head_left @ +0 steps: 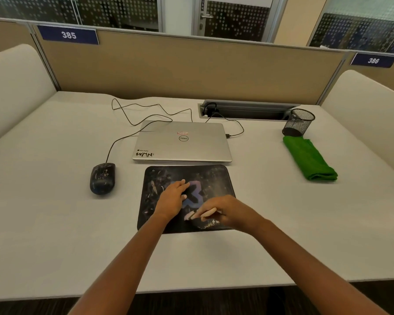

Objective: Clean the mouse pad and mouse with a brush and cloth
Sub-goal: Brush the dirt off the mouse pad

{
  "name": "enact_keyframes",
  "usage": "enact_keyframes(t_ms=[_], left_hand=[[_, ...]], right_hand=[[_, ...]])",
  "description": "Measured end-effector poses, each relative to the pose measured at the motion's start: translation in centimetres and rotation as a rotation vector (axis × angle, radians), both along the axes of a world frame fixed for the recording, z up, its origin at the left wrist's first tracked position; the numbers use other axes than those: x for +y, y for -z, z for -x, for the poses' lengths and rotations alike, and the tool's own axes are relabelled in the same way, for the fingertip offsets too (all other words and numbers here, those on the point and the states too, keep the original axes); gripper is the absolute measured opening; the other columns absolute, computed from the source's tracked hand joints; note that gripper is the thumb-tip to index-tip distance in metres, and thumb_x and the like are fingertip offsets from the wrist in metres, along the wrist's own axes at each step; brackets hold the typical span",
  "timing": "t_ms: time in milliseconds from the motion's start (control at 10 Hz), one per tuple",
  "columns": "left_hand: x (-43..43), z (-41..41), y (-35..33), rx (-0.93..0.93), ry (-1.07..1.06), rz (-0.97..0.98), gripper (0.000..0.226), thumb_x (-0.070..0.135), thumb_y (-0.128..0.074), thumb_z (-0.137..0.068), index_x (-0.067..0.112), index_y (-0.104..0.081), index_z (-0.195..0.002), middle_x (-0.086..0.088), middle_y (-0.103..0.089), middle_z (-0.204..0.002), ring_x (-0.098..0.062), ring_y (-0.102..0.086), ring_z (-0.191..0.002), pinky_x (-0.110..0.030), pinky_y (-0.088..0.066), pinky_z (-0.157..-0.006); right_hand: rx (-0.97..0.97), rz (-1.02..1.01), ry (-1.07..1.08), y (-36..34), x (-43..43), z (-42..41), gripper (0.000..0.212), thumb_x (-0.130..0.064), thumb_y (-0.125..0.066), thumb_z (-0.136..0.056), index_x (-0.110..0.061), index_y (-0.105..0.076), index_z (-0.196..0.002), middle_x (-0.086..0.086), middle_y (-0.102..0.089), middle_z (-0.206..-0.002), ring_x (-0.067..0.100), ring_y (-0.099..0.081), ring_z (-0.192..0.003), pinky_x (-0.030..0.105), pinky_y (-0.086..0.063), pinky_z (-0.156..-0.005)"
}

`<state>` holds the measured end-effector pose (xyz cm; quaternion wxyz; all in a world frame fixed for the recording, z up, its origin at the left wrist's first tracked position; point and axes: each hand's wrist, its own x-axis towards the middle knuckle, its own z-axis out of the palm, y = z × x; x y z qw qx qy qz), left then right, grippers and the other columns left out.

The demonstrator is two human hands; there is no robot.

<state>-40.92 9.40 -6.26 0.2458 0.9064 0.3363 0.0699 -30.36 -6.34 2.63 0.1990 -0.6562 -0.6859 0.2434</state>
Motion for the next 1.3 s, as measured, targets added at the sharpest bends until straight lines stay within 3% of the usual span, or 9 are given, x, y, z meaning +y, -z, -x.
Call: enact_keyframes(t_ms=[100, 300, 500, 600, 700, 800, 900, 1100, 1300], left_hand=[[0.0, 0.1, 0.0, -0.001, 0.009, -0.004, 0.046, 0.013, -0.040, -0.099, 0.016, -0.032, -0.144, -0.003, -0.028, -0.153, -0.020, -0.028, -0.140, -0.031, -0.020, -0.116], [0.0, 0.1, 0.1, -0.003, 0.022, -0.016, 0.046, 0.012, -0.037, -0.099, 0.014, -0.030, -0.144, -0.003, -0.026, -0.154, -0.020, -0.028, -0.140, -0.030, -0.020, -0.116], [0.0, 0.0, 0.1, -0.004, 0.004, -0.008, 0.045, 0.013, -0.039, -0.099, 0.015, -0.032, -0.143, -0.003, -0.028, -0.153, -0.020, -0.029, -0.140, -0.032, -0.020, -0.117], [-0.1, 0.0, 0.0, -0.003, 0.001, -0.006, 0.045, 0.013, -0.040, -0.098, 0.015, -0.033, -0.143, -0.003, -0.029, -0.153, -0.019, -0.029, -0.140, -0.031, -0.021, -0.117], [-0.3, 0.1, -0.1, -0.010, -0.003, -0.002, 0.046, 0.013, -0.040, -0.098, 0.014, -0.033, -0.143, -0.004, -0.029, -0.153, -0.020, -0.029, -0.140, -0.032, -0.021, -0.117], [-0.4, 0.1, -0.2, -0.016, 0.000, -0.001, 0.045, 0.011, -0.039, -0.099, 0.013, -0.032, -0.143, -0.005, -0.029, -0.153, -0.020, -0.030, -0.140, -0.032, -0.021, -0.117], [-0.4, 0.1, -0.2, -0.021, 0.000, 0.002, 0.045, 0.011, -0.039, -0.099, 0.013, -0.033, -0.143, -0.005, -0.029, -0.153, -0.020, -0.030, -0.139, -0.032, -0.021, -0.117], [-0.4, 0.1, -0.1, -0.017, -0.005, 0.003, 0.045, 0.012, -0.040, -0.098, 0.013, -0.033, -0.143, -0.005, -0.029, -0.153, -0.020, -0.030, -0.140, -0.033, -0.020, -0.117], [-0.5, 0.1, -0.1, -0.003, -0.001, -0.001, 0.045, 0.012, -0.039, -0.099, 0.013, -0.032, -0.143, -0.005, -0.028, -0.153, -0.021, -0.029, -0.140, -0.032, -0.020, -0.117]], right_hand=[[-0.037, 0.052, -0.014, 0.0, -1.2, -1.2, 0.021, -0.009, -0.062, -0.085, -0.009, -0.070, -0.104, 0.009, -0.071, -0.106, 0.020, -0.064, -0.094, -0.002, -0.035, -0.073], [-0.071, 0.063, 0.112, -0.8, -3.0, -4.5, 0.018, -0.007, -0.061, -0.085, -0.013, -0.072, -0.098, 0.002, -0.072, -0.102, 0.016, -0.065, -0.091, 0.011, -0.044, -0.077], [0.472, -0.245, 0.546, 1.0, -1.6, -0.4, 0.017, -0.005, -0.056, -0.088, -0.019, -0.063, -0.084, 0.008, -0.069, -0.081, 0.015, -0.068, -0.068, 0.028, -0.057, -0.067], [0.582, -0.184, 0.659, 2.6, -0.8, 1.9, 0.008, -0.011, -0.053, -0.091, -0.016, -0.059, -0.090, 0.011, -0.068, -0.076, 0.013, -0.067, -0.061, 0.024, -0.057, -0.062], [0.586, -0.127, 0.758, 3.1, -1.3, 2.0, 0.008, -0.014, -0.052, -0.092, -0.009, -0.059, -0.093, 0.012, -0.068, -0.076, 0.013, -0.066, -0.059, 0.022, -0.057, -0.059], [0.347, -0.129, 0.787, 2.6, -2.5, 0.2, 0.006, -0.015, -0.054, -0.090, -0.009, -0.057, -0.090, 0.011, -0.067, -0.079, 0.021, -0.067, -0.066, 0.029, -0.058, -0.064], [0.141, -0.141, 0.782, 1.7, -3.2, -1.4, 0.010, -0.017, -0.054, -0.091, -0.008, -0.057, -0.094, 0.010, -0.066, -0.081, 0.024, -0.067, -0.070, 0.023, -0.054, -0.065], [0.391, -0.138, 0.800, 2.0, -2.3, 0.4, 0.006, -0.017, -0.053, -0.092, -0.012, -0.056, -0.091, 0.010, -0.066, -0.080, 0.014, -0.064, -0.060, 0.014, -0.053, -0.057], [0.280, -0.134, 0.845, 2.1, -3.7, -1.5, 0.015, -0.015, -0.054, -0.091, -0.003, -0.059, -0.097, 0.017, -0.067, -0.088, 0.029, -0.068, -0.077, 0.031, -0.056, -0.070]])
